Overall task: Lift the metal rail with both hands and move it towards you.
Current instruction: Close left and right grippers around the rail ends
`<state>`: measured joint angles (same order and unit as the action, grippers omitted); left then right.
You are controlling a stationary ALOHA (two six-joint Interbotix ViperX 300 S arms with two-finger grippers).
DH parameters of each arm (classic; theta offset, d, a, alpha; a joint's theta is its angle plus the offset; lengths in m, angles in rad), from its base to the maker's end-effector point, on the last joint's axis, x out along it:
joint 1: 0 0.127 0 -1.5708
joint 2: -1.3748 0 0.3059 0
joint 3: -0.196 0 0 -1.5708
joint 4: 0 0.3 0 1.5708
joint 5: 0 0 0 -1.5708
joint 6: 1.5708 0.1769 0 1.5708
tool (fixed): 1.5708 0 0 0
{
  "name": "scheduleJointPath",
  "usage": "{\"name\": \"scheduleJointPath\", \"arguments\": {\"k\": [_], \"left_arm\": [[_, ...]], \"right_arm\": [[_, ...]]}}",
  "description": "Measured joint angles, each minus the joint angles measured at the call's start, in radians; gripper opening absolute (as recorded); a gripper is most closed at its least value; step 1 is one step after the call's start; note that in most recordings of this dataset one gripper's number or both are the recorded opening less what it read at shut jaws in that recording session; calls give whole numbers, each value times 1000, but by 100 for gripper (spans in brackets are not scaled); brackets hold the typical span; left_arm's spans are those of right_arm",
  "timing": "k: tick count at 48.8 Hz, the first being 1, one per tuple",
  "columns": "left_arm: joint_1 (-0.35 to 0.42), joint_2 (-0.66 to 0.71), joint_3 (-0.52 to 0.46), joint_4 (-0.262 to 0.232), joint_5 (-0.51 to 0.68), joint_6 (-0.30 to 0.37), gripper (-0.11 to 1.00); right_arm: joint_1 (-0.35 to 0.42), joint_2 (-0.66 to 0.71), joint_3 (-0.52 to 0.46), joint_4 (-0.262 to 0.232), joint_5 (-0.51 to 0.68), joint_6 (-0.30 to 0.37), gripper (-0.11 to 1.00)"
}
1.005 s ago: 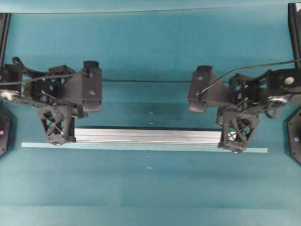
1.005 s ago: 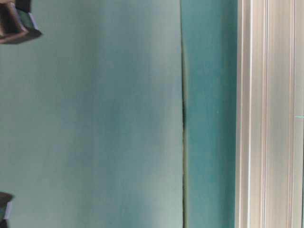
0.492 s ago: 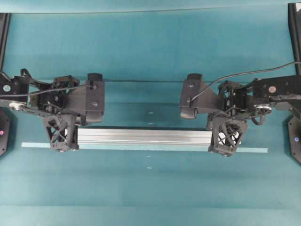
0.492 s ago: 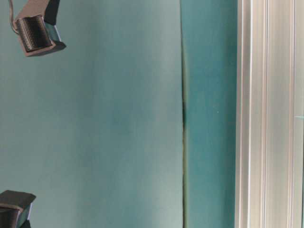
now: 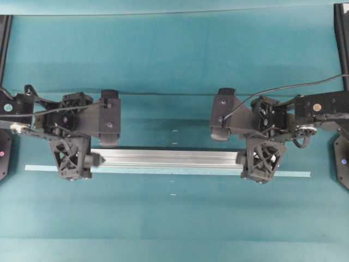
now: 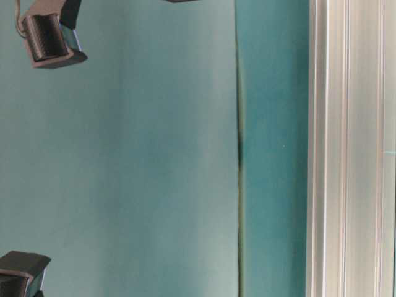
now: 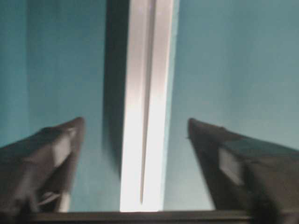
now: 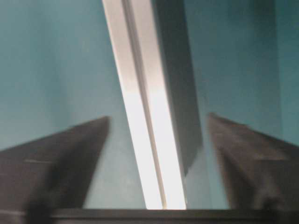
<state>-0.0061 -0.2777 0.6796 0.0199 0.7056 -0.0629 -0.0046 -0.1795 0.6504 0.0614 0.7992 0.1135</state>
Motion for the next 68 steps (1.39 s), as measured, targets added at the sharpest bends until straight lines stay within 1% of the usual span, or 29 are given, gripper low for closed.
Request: {"name": "scheduleJointPath", "arguments": {"k": [2,5,9,21,32,41,58,68], "left_arm": [[-5,6,3,-2,-9,2,97],[-12,20,11,-2,-28,0,95],[-14,37,20,0,-44,-3,96],[-14,83,31,0,-64,-3,96],[-8,107,41,0,-77,-3,96],[-6,126,57,0,-129,-12,96],[6,201,123,0,-242,-12,96],[9,227,127,0,-291,-12,96]], "right_arm": [[14,0,8,-9,-8,-2,100],[29,0,18,-17,-21,-2,100],[43,2,31,-21,-40,-2,100],[43,3,72,-35,-87,-14,100],[41,20,97,-38,-143,-48,100],[41,51,109,-38,-184,-54,100],[41,140,175,-38,-322,-54,100],[34,167,186,-38,-362,-54,100]]}}
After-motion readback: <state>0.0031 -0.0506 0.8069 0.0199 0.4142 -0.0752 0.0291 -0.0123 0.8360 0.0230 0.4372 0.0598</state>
